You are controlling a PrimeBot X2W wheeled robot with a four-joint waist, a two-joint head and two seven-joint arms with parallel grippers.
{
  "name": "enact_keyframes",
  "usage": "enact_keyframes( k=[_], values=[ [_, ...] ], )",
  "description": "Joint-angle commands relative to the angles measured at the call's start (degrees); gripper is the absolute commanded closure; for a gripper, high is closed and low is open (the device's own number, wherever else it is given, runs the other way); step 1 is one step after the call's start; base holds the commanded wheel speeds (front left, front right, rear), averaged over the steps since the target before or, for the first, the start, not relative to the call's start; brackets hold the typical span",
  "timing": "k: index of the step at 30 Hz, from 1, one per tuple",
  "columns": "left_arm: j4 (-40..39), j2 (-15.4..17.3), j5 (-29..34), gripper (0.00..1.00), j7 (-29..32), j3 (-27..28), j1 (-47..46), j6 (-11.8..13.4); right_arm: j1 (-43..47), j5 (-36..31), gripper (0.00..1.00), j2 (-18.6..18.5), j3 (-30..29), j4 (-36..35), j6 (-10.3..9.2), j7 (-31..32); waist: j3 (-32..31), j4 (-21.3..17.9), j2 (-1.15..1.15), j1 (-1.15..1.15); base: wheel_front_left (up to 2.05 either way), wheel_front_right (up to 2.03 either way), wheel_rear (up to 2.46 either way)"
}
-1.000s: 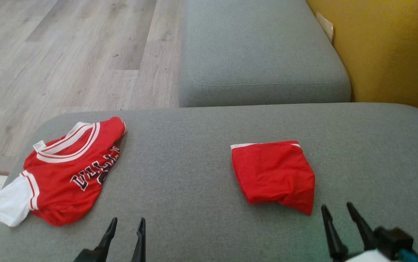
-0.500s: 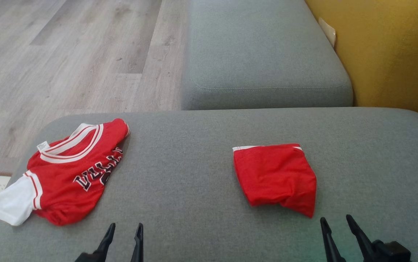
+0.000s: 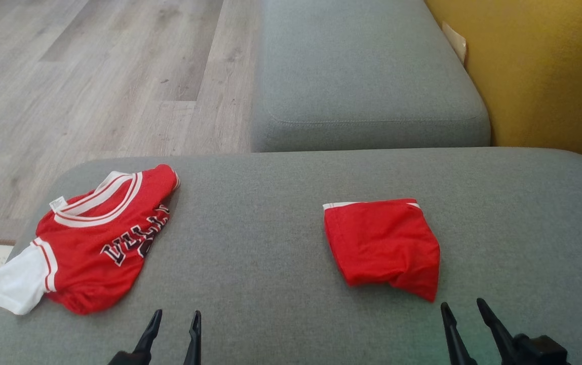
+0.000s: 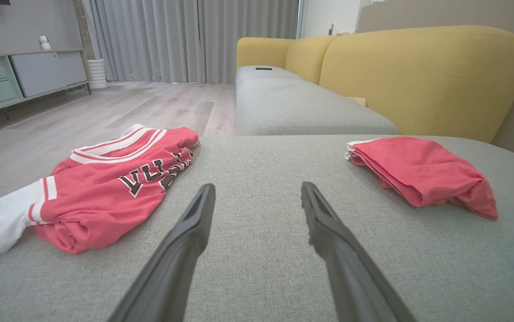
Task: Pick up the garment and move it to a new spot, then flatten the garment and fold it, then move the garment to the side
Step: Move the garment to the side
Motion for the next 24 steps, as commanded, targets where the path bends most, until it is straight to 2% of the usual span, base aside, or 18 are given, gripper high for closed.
enact_keyframes(
  k=[1,24],
  values=[
    [-1.84,-0.66,0.66,0.0,-0.71,1.63,-3.87,0.11,-2.6,-0.3,0.0,-0.44,1.38,-2.24,0.39,-0.78,0.05,-0.04,0.0,0.0,0.0,0.0,0.0],
    [-3.03,-0.67,2.23,0.0,-0.71,1.0,-3.92,1.02,-2.74,-0.25,0.0,-1.21,1.75,-2.99,0.39,-0.79,2.79,-1.38,0.0,0.0,0.0,0.0,0.0]
  ],
)
